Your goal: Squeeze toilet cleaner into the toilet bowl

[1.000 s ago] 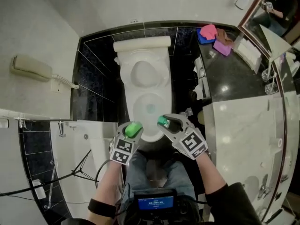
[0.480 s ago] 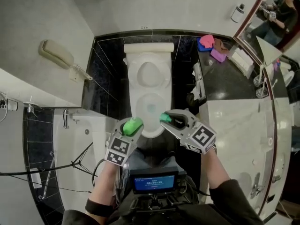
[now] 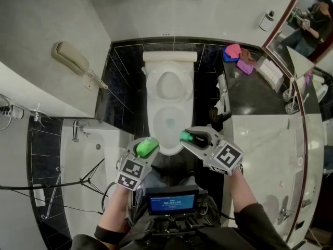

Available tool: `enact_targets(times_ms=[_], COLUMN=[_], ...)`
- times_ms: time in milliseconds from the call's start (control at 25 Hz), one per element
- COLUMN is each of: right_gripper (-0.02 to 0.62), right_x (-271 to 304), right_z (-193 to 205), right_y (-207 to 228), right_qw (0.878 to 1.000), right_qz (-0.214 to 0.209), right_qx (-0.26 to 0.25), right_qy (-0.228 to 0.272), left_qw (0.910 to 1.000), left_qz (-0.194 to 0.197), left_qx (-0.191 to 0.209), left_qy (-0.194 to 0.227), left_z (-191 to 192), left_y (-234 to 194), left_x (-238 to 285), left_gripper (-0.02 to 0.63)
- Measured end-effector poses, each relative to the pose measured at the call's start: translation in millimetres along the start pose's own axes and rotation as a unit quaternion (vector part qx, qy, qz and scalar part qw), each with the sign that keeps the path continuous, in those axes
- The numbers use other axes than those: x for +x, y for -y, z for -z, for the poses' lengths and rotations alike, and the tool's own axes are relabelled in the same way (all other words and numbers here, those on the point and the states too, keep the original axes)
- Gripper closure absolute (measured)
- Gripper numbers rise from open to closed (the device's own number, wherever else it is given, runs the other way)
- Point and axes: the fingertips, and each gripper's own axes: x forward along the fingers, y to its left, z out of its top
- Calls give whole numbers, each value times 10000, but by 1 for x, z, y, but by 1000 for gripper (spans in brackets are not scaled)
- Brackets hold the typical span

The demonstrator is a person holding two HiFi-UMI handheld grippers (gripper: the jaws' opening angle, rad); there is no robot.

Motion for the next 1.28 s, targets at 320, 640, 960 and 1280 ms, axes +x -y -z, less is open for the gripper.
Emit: enact_targets(times_ms=[320,640,960,1280], right_gripper=[439,439,439,439], right_x=[-3,6,19,26], right_z=[-12,-43,-48,-34], right_y=[-5,-26,-39,-46], right_qw=[9984,9832,9540,9222], right_qz=[-451,-1418,-2165,-2698], right_qx=[-319,-1093,-1851,-2309], right_qy=[-95,-357,-941,-1533], left_qw=[9986,9923,9832,9735], left_qz=[423,1012,1448,1784], left_qx=[332,670,1058,1411], left_qy=[25,-229,-347,-230], left_z=[-11,-5,-6,-15], left_y=[12,31,39,47], left_x=[6,21,35,40], left_gripper=[433,431,431,431])
